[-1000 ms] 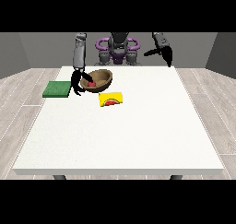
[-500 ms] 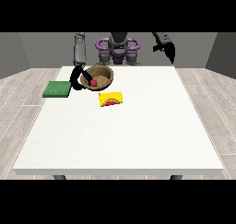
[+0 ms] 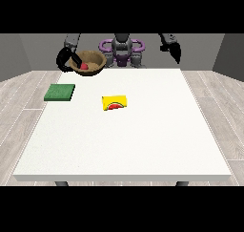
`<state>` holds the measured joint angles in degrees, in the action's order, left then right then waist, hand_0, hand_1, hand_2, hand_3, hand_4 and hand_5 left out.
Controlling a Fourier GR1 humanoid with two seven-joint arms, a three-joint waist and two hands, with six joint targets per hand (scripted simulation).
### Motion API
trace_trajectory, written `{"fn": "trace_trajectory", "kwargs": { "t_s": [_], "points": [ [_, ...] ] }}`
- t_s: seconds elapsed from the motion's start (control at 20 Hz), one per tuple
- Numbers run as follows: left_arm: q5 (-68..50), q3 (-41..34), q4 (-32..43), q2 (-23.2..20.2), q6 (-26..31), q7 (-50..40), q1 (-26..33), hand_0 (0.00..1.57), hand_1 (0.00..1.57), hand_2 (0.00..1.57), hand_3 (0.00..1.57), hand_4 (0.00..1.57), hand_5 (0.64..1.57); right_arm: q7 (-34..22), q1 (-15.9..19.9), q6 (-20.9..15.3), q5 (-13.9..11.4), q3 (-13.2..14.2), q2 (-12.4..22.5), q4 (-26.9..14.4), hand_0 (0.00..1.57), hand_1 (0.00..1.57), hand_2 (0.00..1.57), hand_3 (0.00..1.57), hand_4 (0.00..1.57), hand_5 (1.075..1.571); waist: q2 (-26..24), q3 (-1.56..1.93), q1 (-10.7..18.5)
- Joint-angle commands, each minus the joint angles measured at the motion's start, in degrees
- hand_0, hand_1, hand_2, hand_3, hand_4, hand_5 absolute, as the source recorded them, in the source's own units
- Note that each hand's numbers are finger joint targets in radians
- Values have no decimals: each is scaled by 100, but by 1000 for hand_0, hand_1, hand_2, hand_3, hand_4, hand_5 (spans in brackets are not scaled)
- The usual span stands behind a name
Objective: Pick the cup and pour the ball into the bowl, then pick the bowl and place it on the pad
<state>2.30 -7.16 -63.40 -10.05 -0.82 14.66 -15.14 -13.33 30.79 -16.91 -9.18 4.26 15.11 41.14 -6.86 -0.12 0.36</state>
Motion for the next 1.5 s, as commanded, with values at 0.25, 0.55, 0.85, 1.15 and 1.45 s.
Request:
{"fn": "trace_trajectory", "kwargs": {
  "t_s": [0.25,0.55,0.85,1.15,1.45],
  "points": [
    [2,-14,-175,151,-135,496,-136,0,0,0,0,1051,1435,313,39,728,443,730,1017,295,1571,1571,1571,466,834,1570,836,13,118],
    [-921,-872,-562,-965,894,140,-631,0,0,0,0,1311,1525,998,-115,1110,728,1317,1833,-112,1571,1571,1571,0,911,1571,1326,18,479],
    [-1632,-1989,263,-2317,1835,429,-580,0,0,0,0,1280,1571,1305,-328,804,630,1247,1574,91,1571,1571,1571,0,820,1570,1521,10,428],
    [-1976,-2380,909,-2778,2431,914,-657,0,0,0,0,1209,1563,1576,16,877,888,1605,1787,-113,1571,1571,1571,0,757,1567,2063,13,488],
    [-1980,-2251,497,-2579,2485,1047,-417,0,0,0,0,1188,1558,1529,48,405,906,2023,2207,-756,1218,1218,1411,1299,0,1553,2188,18,794]
  ]
}}
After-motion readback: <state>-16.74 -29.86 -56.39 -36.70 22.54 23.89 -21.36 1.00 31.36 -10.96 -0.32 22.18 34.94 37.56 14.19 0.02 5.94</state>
